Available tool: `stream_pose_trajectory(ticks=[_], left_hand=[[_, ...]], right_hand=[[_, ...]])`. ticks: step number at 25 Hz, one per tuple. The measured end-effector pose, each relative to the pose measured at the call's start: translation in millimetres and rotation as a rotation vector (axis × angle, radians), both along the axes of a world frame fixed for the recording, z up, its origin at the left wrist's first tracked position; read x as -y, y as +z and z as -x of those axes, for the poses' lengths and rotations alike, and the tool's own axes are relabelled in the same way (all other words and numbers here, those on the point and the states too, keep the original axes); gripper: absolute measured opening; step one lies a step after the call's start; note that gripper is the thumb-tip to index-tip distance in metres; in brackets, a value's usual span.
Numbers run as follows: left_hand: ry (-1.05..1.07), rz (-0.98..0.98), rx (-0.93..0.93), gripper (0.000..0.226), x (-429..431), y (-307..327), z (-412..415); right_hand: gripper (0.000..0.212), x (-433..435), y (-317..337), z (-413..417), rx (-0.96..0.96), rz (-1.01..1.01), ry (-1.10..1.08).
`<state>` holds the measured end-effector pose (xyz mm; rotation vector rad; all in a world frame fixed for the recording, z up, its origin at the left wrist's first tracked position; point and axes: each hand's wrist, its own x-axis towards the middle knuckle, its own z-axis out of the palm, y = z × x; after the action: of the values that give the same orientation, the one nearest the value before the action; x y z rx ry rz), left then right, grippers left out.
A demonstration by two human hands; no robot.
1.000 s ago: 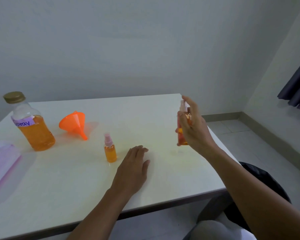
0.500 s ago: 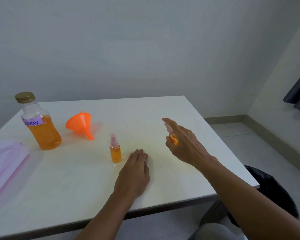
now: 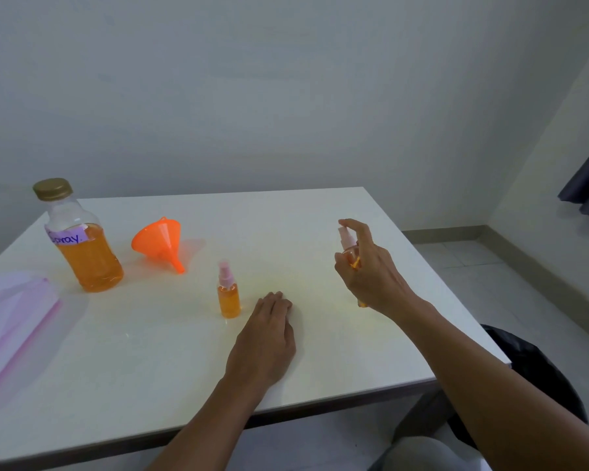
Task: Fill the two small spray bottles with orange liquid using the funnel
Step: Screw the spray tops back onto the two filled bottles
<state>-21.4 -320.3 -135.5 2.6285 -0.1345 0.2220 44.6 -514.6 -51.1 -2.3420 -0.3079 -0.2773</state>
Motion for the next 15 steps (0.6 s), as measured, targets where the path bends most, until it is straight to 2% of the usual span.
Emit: stream_pose_trajectory(ticks=[3,7,11,15], left_hand=[[0.002,0.053,0.023,0.040,1.7,-0.3,-3.1],[-0.020,0.106,0.140,0.034,23.6,10.5,-14.1],[-0.186,0.154,0.101,0.040,77.9,19.7,-28.6],[-0.286,0.006,0.142,0.046,110.4,17.4,-52.3]], right_hand=[[0.048,14.7,12.1,3.2,-0.025,-0.121,0.002],[0.038,51.7,18.4,-0.2,-0.065,-0.354,-0.073],[0.044,79.7,9.9,8.1,-0.075,-0.278,-0.121],[0.054,92.9,-1.3,19.0,-0.064,-0.263,-0.149]])
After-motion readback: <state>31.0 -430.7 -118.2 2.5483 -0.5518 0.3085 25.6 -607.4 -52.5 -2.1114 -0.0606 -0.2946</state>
